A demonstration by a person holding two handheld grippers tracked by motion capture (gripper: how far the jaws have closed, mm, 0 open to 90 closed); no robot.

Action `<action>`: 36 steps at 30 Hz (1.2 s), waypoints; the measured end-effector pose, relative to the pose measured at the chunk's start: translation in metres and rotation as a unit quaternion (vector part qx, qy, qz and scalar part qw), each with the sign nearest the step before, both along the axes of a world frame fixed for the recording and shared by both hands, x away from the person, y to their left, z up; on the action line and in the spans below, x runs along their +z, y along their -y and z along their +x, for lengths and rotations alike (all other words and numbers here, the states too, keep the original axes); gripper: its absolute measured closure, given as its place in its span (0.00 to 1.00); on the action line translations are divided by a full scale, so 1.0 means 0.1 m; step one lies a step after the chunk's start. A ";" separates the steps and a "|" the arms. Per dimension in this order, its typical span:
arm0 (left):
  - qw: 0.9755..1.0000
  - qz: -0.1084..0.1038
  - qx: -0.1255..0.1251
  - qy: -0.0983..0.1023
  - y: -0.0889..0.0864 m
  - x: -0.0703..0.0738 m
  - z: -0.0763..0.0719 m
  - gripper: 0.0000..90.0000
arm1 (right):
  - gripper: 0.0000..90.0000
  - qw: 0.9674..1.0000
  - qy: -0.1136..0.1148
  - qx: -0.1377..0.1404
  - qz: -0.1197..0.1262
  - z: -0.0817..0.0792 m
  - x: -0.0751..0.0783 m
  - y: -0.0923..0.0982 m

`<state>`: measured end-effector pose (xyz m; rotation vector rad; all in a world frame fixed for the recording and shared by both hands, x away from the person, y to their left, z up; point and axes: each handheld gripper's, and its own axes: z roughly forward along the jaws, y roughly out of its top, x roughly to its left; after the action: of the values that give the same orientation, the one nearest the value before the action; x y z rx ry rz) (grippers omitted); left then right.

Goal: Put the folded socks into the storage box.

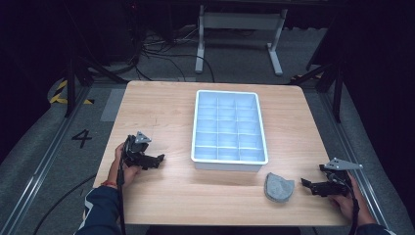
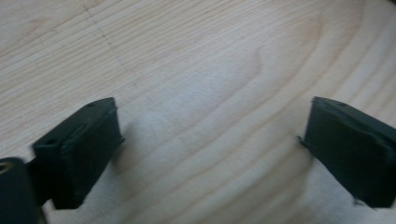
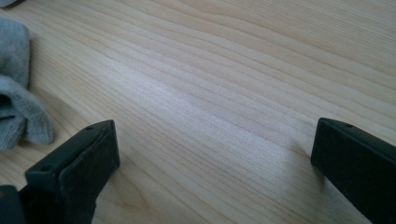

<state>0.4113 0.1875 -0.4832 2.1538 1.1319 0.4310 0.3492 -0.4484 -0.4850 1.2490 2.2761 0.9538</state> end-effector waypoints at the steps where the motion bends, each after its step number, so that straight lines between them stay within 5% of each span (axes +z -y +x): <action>1: 1.000 0.000 -0.003 -0.002 0.00 0.00 -0.01 0.14 | 0.02 1.000 -0.001 0.007 0.000 0.01 0.00 0.01; 10: 1.000 -0.001 0.010 0.001 0.12 0.00 -0.21 0.15 | 0.02 1.000 0.000 0.016 -0.002 0.03 0.00 0.02; 21: 0.997 0.000 -0.076 0.002 0.25 0.00 -0.68 0.15 | 0.02 1.000 0.000 0.016 0.000 0.02 0.00 0.01; 30: 0.996 0.002 -0.087 -0.002 0.24 0.00 -0.74 0.14 | 0.05 1.000 -0.011 0.022 -0.005 0.02 0.03 0.02; 36: 0.996 0.001 -0.094 -0.003 0.24 0.00 -0.73 0.14 | 0.22 0.999 -0.014 0.026 0.015 -0.02 0.07 0.03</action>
<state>0.3384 0.1635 -0.4832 2.2394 0.9214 0.3419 0.3476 -0.4514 -0.4778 1.2286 2.3343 0.9994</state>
